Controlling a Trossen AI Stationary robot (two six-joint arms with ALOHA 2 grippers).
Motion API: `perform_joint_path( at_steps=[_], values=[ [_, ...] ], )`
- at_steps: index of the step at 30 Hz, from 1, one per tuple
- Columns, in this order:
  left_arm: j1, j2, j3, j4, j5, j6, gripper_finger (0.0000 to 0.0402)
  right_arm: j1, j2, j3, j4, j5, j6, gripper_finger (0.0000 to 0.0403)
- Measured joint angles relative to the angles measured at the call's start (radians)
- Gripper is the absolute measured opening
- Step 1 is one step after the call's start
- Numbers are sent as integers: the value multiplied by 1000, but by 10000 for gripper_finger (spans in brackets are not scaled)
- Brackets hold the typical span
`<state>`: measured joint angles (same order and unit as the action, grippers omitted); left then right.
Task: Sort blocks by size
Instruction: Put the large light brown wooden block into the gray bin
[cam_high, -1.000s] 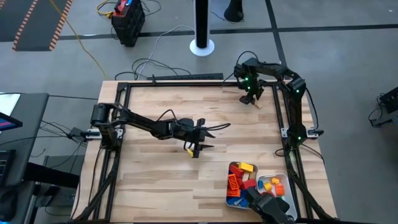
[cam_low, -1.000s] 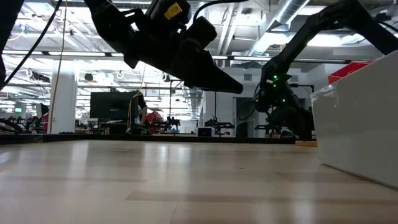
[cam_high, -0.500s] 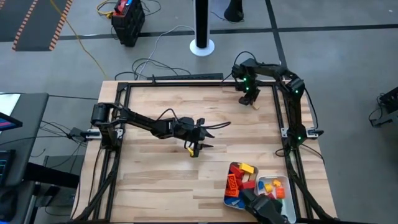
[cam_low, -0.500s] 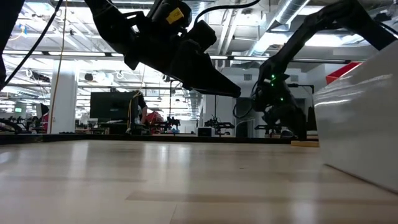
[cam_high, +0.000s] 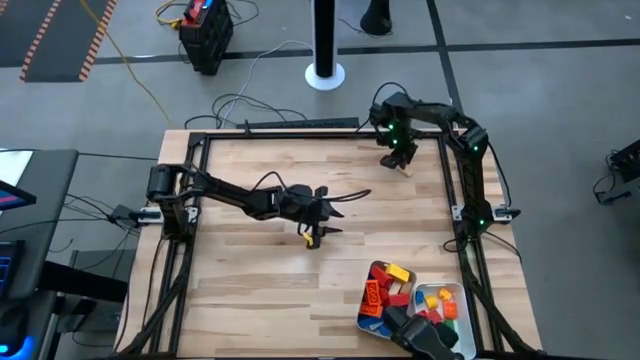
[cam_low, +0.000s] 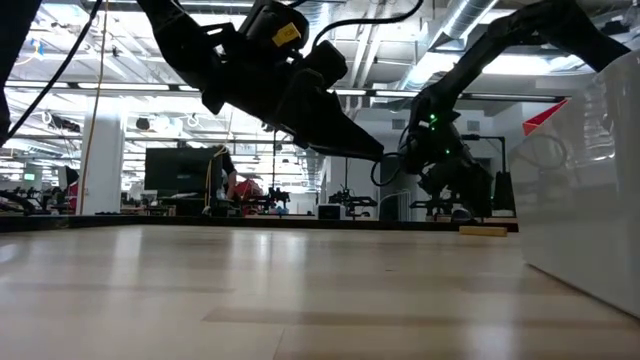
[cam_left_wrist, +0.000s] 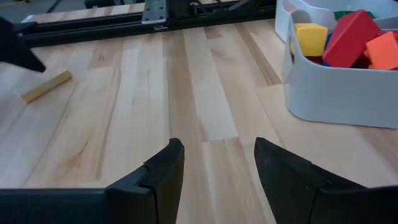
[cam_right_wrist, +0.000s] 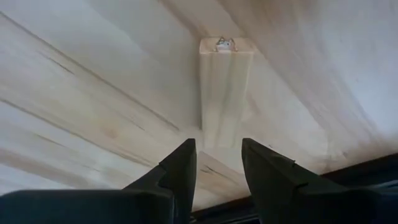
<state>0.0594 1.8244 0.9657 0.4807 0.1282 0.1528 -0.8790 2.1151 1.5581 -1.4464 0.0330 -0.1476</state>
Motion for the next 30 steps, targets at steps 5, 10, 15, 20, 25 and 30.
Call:
perform_joint_path(
  at_steps=[5,10,15,20,25,30],
  values=[
    [4,-37,0,-50,-1,10,187,9,0,-6,35,1,22,176],
    [3,-97,-75,-16,-1,6,187,6,0,-10,150,2,23,213],
    [24,-167,-162,63,-9,-16,187,13,0,-10,167,6,3,241],
    [41,-205,-185,49,-15,-19,187,14,0,-16,169,7,-8,244],
    [47,-206,-185,27,-13,-26,187,13,0,-63,171,17,-18,234],
    [47,-206,-185,32,-13,-26,187,5,0,-71,185,19,-21,217]
  ],
)
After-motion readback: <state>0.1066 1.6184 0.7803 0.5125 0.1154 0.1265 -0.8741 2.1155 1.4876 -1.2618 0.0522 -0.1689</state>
